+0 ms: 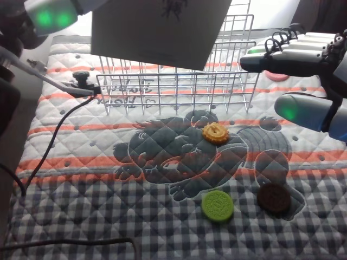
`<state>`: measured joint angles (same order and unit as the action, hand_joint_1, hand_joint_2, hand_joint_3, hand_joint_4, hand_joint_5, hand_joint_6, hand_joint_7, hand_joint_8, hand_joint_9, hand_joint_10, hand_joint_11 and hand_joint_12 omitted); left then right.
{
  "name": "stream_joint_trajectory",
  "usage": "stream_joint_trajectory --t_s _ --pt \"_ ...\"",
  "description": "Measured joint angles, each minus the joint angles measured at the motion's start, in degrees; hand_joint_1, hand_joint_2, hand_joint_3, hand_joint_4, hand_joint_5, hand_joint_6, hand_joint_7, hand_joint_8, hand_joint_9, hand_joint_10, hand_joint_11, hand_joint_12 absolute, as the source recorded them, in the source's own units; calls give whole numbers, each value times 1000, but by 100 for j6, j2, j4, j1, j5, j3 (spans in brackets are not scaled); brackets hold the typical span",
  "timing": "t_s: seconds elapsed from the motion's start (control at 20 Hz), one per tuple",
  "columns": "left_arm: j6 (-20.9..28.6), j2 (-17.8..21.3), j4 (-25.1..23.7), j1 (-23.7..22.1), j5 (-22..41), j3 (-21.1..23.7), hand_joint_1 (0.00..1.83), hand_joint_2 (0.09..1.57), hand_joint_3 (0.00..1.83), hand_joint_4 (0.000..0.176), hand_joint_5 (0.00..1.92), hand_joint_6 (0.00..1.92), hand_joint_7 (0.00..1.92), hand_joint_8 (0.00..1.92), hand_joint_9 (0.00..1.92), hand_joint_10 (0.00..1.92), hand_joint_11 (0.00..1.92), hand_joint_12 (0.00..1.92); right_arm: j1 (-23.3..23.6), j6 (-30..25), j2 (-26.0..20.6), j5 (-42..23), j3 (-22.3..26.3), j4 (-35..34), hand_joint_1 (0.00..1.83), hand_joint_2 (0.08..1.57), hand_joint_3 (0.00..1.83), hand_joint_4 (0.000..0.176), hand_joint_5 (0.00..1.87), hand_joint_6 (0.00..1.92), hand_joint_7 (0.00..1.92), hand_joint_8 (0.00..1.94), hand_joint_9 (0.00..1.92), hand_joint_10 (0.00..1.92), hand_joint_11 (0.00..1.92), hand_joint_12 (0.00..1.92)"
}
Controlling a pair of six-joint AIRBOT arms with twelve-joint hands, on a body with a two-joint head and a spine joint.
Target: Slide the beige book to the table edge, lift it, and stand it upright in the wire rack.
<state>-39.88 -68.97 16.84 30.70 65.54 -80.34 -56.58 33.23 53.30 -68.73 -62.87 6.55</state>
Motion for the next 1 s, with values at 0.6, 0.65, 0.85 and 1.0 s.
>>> stream_joint_trajectory --t_s 0.6,0.65,0.85,1.0 --pt "-251 -15 -101 173 42 -37 1398 1057 0 0 972 937 1118 732 1096 982 1066 1085 -50 -2 7 -48 0 -2 0 1415 0 0 478 3 469 0 460 3 456 6" --pt "-256 -15 -105 173 48 -37 1398 1058 0 0 976 941 1120 725 1088 989 1058 1081 -52 -2 7 -48 0 -2 0 1411 0 0 485 5 481 5 470 7 471 11" --pt "-393 -15 -146 238 -63 -55 1400 1055 0 0 1015 862 1133 685 1067 1001 973 1059 -96 -2 7 -79 0 -20 0 1421 2 0 487 4 484 4 468 3 464 6" --pt "-409 -28 -149 232 -280 -179 1394 1048 0 0 1067 807 1166 629 1034 1006 916 1017 -111 -2 7 -90 0 -35 0 1421 1 0 485 2 480 1 467 2 459 3"
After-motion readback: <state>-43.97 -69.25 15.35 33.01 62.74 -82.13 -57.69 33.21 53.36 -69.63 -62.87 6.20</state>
